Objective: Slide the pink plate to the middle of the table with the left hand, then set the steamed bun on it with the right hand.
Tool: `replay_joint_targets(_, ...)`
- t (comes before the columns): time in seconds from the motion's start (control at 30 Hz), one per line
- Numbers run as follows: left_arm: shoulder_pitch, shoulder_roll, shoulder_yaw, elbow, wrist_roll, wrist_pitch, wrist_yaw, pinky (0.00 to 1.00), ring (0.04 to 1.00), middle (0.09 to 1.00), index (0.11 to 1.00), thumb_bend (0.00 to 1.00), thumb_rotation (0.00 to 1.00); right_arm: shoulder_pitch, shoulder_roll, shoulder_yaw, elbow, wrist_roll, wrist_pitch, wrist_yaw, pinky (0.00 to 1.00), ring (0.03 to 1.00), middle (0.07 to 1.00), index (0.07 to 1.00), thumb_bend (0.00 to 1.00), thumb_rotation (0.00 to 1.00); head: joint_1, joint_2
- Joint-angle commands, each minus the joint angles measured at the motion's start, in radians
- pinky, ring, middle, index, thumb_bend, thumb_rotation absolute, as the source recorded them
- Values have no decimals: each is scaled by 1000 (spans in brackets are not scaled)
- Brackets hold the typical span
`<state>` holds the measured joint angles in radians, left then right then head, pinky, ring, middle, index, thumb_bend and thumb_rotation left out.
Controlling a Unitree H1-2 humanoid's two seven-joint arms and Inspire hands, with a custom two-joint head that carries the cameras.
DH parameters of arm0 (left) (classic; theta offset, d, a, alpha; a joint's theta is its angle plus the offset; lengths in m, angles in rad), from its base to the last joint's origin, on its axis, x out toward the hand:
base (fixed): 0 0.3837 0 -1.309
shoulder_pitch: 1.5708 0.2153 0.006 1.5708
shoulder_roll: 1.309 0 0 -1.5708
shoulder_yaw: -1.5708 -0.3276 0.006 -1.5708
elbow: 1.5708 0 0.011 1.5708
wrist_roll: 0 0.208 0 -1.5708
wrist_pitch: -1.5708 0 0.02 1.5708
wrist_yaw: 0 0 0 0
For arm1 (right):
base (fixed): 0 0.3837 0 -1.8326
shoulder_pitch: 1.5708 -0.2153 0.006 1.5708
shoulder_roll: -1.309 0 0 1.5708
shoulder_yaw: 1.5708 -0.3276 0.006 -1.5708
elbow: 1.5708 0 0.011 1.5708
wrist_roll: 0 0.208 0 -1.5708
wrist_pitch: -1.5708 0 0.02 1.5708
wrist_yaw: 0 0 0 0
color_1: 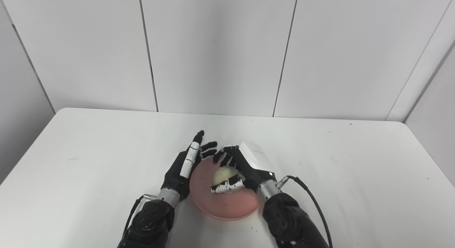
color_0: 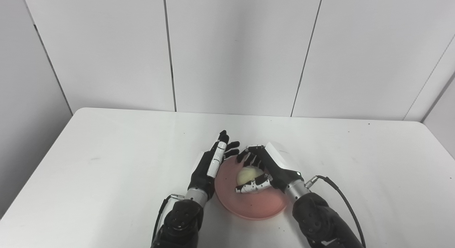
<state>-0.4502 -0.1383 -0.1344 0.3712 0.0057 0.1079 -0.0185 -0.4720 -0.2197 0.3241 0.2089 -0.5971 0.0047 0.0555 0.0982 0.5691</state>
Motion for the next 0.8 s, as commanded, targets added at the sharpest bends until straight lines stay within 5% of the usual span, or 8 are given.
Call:
replay_joint_targets(0.0, -1, -4, -15, 19, 8, 28, -24, 802, 886, 934, 988, 753, 1000, -22, 2, -3, -11, 5, -46, -20, 334, 418, 488, 495, 525, 6, 0, 0)
replay_joint_targets(0.13, -2, 0, -18, 23, 12, 21, -29, 796, 896, 930, 986, 751, 1000, -19, -17, 3, -22, 20, -81, 5, 419, 515, 601, 498, 511, 137, -1, 0)
replay_joint_targets(0.23, -2, -2, -14, 22, 10, 29, -26, 796, 857, 868, 986, 771, 1000, -16, -30, 4, -41, 33, -90, 28, 541, 632, 711, 739, 669, 468, -3, 0)
replay_joint_targets(0.33, 0, -6, -6, 17, -2, 41, -28, 811, 867, 869, 994, 781, 1000, -12, -38, 3, -59, 32, -94, 39, 647, 729, 783, 794, 747, 611, -4, 0)
replay_joint_targets(0.77, 0, -6, -2, 23, -4, 39, -34, 818, 841, 829, 977, 755, 1000, 34, -85, -27, -200, 34, -107, 59, 699, 772, 814, 823, 929, 795, -7, -2)
